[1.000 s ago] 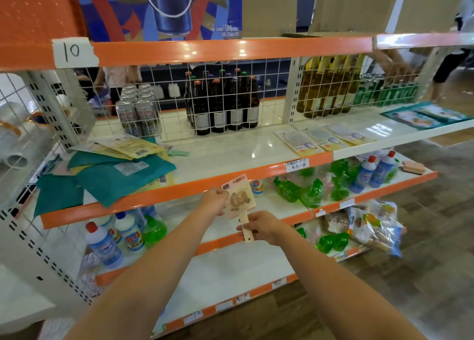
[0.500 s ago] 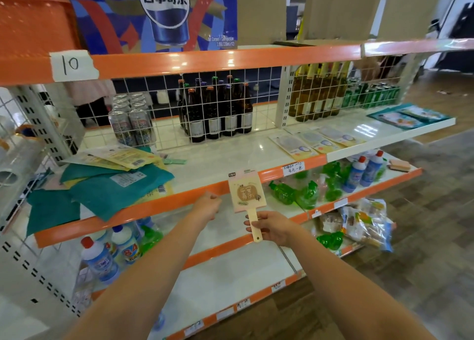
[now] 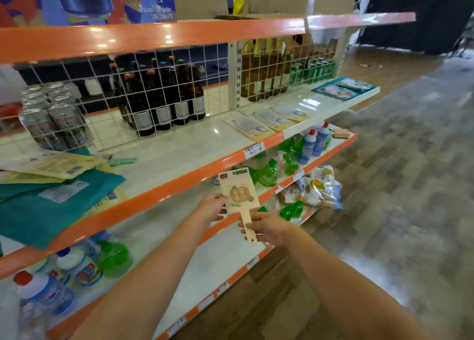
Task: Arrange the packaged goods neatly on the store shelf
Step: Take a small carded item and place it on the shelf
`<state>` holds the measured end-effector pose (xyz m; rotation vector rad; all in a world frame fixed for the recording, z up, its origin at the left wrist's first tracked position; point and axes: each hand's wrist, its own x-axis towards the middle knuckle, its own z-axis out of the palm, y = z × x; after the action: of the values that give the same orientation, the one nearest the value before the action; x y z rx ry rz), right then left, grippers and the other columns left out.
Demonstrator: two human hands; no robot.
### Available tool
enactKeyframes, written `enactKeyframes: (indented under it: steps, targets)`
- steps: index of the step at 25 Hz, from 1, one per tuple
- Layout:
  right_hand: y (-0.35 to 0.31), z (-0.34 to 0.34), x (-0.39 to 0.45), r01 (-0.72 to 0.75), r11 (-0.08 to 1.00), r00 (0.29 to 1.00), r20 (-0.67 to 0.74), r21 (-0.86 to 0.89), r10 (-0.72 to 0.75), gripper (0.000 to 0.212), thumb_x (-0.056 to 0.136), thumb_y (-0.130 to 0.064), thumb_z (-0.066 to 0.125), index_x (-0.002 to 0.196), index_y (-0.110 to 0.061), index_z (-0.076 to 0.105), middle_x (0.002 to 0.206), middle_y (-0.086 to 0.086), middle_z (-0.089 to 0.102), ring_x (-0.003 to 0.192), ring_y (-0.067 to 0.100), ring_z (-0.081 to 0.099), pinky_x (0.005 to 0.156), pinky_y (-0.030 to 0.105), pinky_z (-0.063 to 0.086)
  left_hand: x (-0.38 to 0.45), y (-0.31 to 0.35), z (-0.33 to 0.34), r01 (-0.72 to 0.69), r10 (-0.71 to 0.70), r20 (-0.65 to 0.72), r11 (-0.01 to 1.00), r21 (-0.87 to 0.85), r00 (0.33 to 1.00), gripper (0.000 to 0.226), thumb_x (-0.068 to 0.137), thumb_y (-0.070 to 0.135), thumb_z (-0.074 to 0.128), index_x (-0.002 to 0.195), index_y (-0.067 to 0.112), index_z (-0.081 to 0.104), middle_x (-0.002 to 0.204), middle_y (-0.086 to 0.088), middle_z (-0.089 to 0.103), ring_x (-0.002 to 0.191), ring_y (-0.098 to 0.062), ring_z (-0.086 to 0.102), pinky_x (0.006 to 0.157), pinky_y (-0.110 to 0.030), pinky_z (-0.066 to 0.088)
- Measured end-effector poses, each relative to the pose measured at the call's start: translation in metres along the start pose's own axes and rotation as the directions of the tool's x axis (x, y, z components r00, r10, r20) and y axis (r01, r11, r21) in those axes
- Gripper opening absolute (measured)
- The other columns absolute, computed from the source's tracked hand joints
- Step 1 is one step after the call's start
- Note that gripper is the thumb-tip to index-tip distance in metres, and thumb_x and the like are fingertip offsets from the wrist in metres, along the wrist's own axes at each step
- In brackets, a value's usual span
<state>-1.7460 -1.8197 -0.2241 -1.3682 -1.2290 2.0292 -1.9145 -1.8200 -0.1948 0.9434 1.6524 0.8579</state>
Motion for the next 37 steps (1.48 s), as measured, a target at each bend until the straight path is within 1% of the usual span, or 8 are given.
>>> enactKeyframes:
  steps: [8, 13, 17, 21, 26, 29, 32, 37]
  targets:
    - [-0.038, -0.074, 0.015, 0.018, 1.0, 1.0, 0.017, -0.018, -0.018, 0.019, 0.093, 0.003, 0.049, 0.108, -0.006, 0.059, 0.099, 0.008, 0.065, 0.092, 0.02, 0.063, 0.079, 0.033, 0.054, 0.042, 0.049, 0.047, -0.011, 0.012, 0.014, 0.997, -0.079, 1.0, 0.014, 0.099, 0.012, 0.046, 0.086, 0.015, 0.051, 0.085, -0.002, 0.062, 0.07, -0.01, 0.057, 0.064, -0.023, 0.046]
    - [-0.09, -0.142, 0.037, 0.044, 0.984, 0.999, 0.018, -0.175, -0.041, 0.019, 0.092, -0.004, 0.055, 0.11, -0.008, 0.06, 0.099, 0.008, 0.065, 0.091, 0.021, 0.063, 0.082, 0.033, 0.054, 0.072, 0.09, 0.07, -0.04, 0.033, -0.06, 0.991, -0.124, 0.998, 0.004, 0.098, 0.011, 0.046, 0.097, 0.012, 0.05, 0.081, -0.005, 0.062, 0.065, -0.012, 0.057, 0.059, -0.023, 0.046]
    - [-0.134, -0.178, 0.056, 0.099, 0.945, 0.99, -0.062, -0.312, -0.124, 0.01, 0.093, -0.007, 0.054, 0.102, -0.008, 0.058, 0.088, 0.006, 0.063, 0.075, 0.016, 0.058, 0.072, 0.029, 0.051, 0.086, 0.119, 0.066, -0.071, 0.042, -0.176, 0.984, -0.162, 0.983, 0.017, 0.098, 0.006, 0.046, 0.083, 0.01, 0.053, 0.06, -0.006, 0.059, 0.033, -0.006, 0.054, 0.037, -0.016, 0.044]
    - [-0.164, -0.192, 0.084, 0.182, 0.775, 0.946, -0.108, -0.605, -0.307, 0.015, 0.09, -0.007, 0.057, 0.104, -0.007, 0.062, 0.088, 0.007, 0.061, 0.069, 0.013, 0.054, 0.062, 0.023, 0.044, 0.107, 0.127, 0.057, -0.055, -0.027, -0.261, 0.951, -0.303, 0.965, 0.009, 0.096, 0.005, 0.049, 0.091, 0.006, 0.056, 0.06, -0.008, 0.067, 0.054, -0.019, 0.065, 0.068, -0.039, 0.057]
    - [-0.18, -0.186, 0.122, 0.201, 0.366, 0.901, 0.025, -0.909, -0.433, 0.027, 0.094, -0.017, 0.051, 0.118, -0.007, 0.061, 0.118, 0.012, 0.063, 0.108, 0.026, 0.057, 0.091, 0.029, 0.044, 0.121, 0.13, 0.048, -0.017, -0.082, -0.283, 0.944, -0.331, 0.956, 0.008, 0.097, 0.003, 0.048, 0.09, 0.003, 0.052, 0.079, -0.014, 0.063, 0.042, -0.016, 0.064, 0.039, -0.028, 0.053]
    - [-0.203, -0.18, 0.146, 0.207, 0.306, 0.891, 0.05, -0.929, -0.451, 0.027, 0.095, -0.022, 0.048, 0.116, -0.011, 0.062, 0.12, 0.01, 0.062, 0.11, 0.025, 0.057, 0.092, 0.029, 0.043, 0.146, 0.137, 0.038, -0.021, -0.066, -0.337, 0.969, -0.248, 0.939, 0.009, 0.097, 0.008, 0.049, 0.104, 0.007, 0.055, 0.087, -0.009, 0.064, 0.059, -0.015, 0.059, 0.045, -0.023, 0.048]
    - [-0.224, -0.177, 0.167, 0.187, 0.234, 0.884, 0.06, -0.954, -0.464, 0.029, 0.096, -0.02, 0.044, 0.12, -0.015, 0.06, 0.122, 0.008, 0.061, 0.113, 0.026, 0.056, 0.092, 0.03, 0.043, 0.174, 0.149, 0.025, -0.033, -0.064, -0.35, 0.964, -0.263, 0.934, 0.007, 0.097, 0.007, 0.049, 0.091, 0.009, 0.054, 0.084, -0.011, 0.062, 0.061, -0.015, 0.054, 0.053, -0.023, 0.045]
    - [-0.25, -0.184, 0.206, 0.241, 0.259, 0.86, 0.083, -0.935, -0.503, 0.024, 0.095, -0.02, 0.048, 0.114, -0.013, 0.062, 0.119, 0.005, 0.064, 0.108, 0.023, 0.059, 0.091, 0.032, 0.047, 0.219, 0.165, 0.004, -0.044, -0.086, -0.401, 0.952, -0.302, 0.912, 0.005, 0.096, 0.005, 0.05, 0.098, 0.006, 0.054, 0.103, -0.02, 0.061, 0.06, -0.017, 0.054, 0.046, -0.024, 0.044]
